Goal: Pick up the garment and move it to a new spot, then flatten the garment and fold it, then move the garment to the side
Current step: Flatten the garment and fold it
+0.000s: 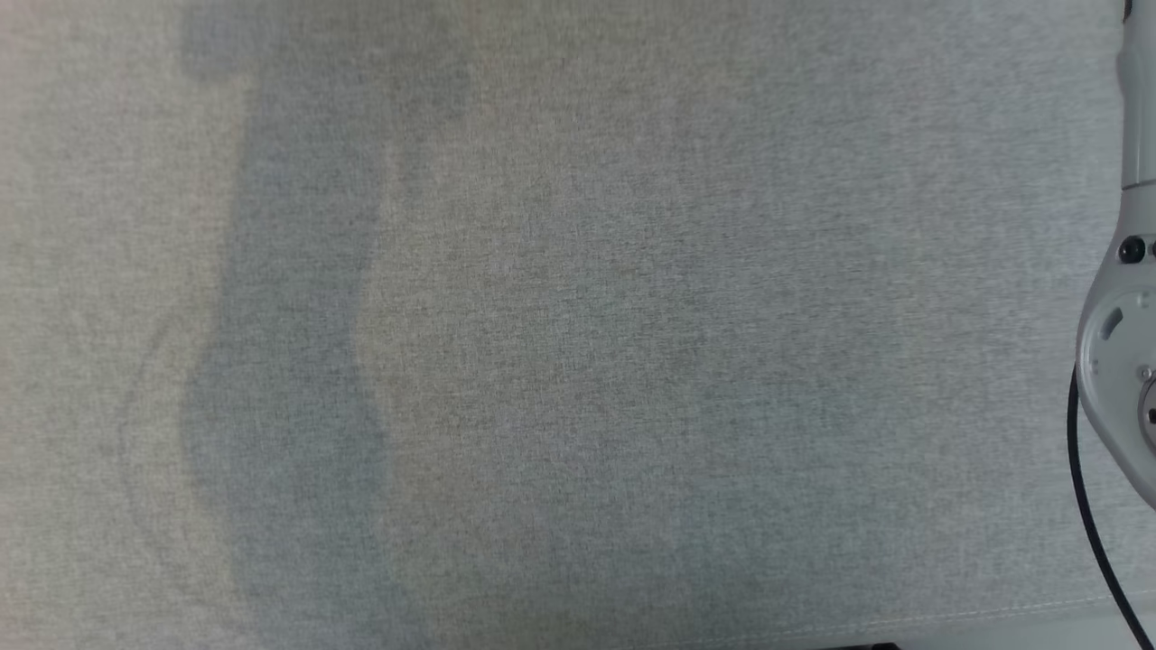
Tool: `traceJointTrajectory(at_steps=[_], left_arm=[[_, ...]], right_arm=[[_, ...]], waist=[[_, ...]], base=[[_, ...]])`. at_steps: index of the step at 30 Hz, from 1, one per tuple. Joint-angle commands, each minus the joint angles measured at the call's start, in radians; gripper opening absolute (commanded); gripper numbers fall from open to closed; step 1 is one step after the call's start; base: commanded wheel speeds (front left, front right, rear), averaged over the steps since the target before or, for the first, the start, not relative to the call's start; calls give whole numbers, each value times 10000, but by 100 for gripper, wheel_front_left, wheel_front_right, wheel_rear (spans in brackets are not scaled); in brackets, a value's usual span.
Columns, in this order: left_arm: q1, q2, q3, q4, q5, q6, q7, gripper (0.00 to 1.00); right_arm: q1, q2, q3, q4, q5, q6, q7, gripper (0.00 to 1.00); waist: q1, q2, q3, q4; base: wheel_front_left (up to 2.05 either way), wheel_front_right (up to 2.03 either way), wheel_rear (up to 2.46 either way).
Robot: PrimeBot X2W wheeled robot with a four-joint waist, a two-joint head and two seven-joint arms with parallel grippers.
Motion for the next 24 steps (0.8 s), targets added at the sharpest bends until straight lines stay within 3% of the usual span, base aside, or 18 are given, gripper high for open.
traceJointTrajectory(at_steps=[1,5,10,17,24], left_arm=[[171,-191,-69,263,-114,-6,-194,0],[1116,-515,94,685,-544,-146,-424,0],[2615,-678,630,-276,-1079,-526,-412,0],[4170,-569,1532,-1881,-1743,-1119,-418,0],[6178,-362,1556,-3294,-2328,-1392,-419,0]], right_arm=[[-28,58,-96,366,-232,-5,-156,0],[400,131,-94,1250,-542,-5,-412,0],[966,140,245,2046,-294,-5,-494,0],[1794,113,1269,1852,1306,-5,-486,0],[2977,-233,2475,1114,2979,-5,-483,0]], waist=[[-1,0,790,272],[-1,0,1149,394],[-1,0,1449,509],[-1,0,1245,436],[-1,0,545,388]], base=[[0,0,0],[0,0,0],[0,0,0],[0,0,0],[0,0,0]])
